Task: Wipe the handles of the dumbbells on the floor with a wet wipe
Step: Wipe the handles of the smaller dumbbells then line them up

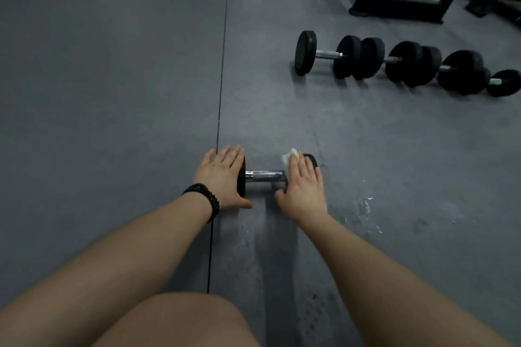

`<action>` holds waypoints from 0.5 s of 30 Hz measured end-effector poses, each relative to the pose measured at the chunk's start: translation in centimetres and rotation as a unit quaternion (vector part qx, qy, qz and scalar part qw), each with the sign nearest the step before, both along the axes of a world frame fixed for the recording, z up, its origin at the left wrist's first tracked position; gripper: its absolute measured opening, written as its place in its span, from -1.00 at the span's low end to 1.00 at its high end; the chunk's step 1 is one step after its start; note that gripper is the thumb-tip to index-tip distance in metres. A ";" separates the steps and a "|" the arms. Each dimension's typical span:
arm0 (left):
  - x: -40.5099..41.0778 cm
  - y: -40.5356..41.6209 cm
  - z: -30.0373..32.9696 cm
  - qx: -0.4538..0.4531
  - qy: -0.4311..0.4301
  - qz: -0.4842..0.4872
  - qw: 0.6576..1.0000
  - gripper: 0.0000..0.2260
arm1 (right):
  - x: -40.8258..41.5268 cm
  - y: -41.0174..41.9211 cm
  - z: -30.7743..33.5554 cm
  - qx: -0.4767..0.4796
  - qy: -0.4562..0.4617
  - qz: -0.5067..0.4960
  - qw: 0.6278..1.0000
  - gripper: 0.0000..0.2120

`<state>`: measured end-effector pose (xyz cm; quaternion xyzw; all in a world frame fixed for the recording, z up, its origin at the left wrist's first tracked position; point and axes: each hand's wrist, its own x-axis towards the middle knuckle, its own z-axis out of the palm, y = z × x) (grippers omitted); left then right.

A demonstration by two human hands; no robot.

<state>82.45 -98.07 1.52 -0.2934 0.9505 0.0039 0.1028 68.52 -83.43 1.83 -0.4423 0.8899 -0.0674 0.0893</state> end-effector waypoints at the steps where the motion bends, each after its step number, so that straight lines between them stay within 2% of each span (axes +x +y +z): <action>1: 0.0 0.1 -0.1 -0.006 -0.006 0.005 1.000 0.19 | 0.5 0.1 -0.4 -0.001 -0.010 0.000 1.000 -0.13; 6: 0.0 0.1 -0.7 -0.016 -0.012 0.035 0.999 0.16 | 2.0 0.5 -1.9 0.002 -0.047 0.022 0.999 -0.11; 10: 0.0 0.4 -1.6 -0.016 0.022 0.050 0.998 0.10 | 1.4 -0.6 -2.9 0.020 -0.049 0.016 0.998 -0.08; 13: -0.2 0.3 -2.3 -0.011 0.053 0.065 0.996 0.03 | 3.0 -1.9 -4.0 0.009 -0.043 0.067 0.997 -0.07; 15: -0.3 0.4 -2.8 -0.010 0.067 0.069 0.995 -0.04 | 4.6 -2.7 -4.6 -0.008 -0.078 0.095 0.992 -0.08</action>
